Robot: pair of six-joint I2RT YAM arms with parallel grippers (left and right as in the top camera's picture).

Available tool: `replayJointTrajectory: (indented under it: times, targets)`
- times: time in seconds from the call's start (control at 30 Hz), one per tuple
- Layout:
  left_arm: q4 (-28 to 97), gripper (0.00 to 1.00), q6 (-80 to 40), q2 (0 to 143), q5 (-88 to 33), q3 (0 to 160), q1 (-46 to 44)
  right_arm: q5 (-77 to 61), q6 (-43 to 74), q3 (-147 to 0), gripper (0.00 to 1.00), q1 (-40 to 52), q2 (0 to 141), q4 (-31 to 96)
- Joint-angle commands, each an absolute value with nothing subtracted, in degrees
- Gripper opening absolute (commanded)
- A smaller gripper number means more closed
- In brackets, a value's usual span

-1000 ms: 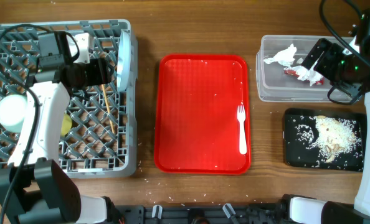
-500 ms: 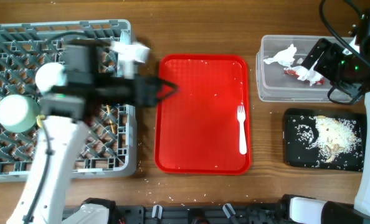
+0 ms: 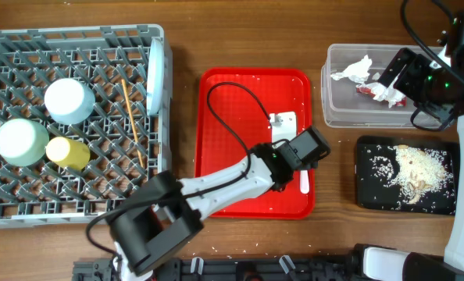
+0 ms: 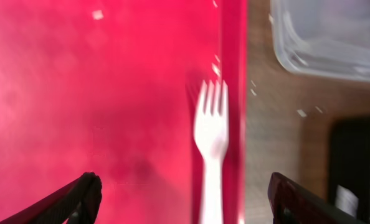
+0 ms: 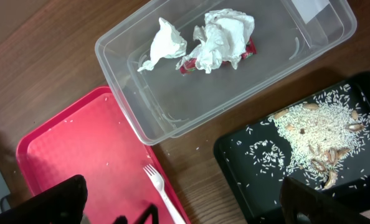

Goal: Sort waste into correct bins and load items into the dishwasher rack
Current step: 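Lower the left gripper onto the white fork and grasp it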

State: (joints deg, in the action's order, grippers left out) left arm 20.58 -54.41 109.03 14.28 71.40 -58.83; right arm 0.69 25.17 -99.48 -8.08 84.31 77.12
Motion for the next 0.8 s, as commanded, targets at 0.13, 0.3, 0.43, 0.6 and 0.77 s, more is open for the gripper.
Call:
replayJointTrajectory:
  times: [0.13, 0.3, 0.43, 0.6, 0.77]
  targets:
    - [12.1, 0.78, -40.7, 114.7, 26.7, 71.3, -61.3, 1.3, 24.1, -99.8, 1.00, -8.2, 84.9, 77.0]
    - [11.5, 0.72, -40.7, 116.1, 26.7, 71.3, -61.4, 1.3, 24.1, -99.8, 1.00, -8.2, 84.9, 77.0]
    - [11.7, 0.66, -40.7, 117.4, 26.7, 71.3, -63.2, 1.3, 24.1, -99.8, 1.00, -8.2, 84.9, 77.0]
    - [11.5, 0.61, -40.7, 119.0, 26.7, 71.3, -65.3, 1.3, 24.1, -99.8, 1.00, -8.2, 84.9, 77.0]
    - [11.4, 0.61, -40.7, 122.5, 26.7, 71.3, -65.1, 1.3, 24.1, -99.8, 1.00, -8.2, 84.9, 77.0]
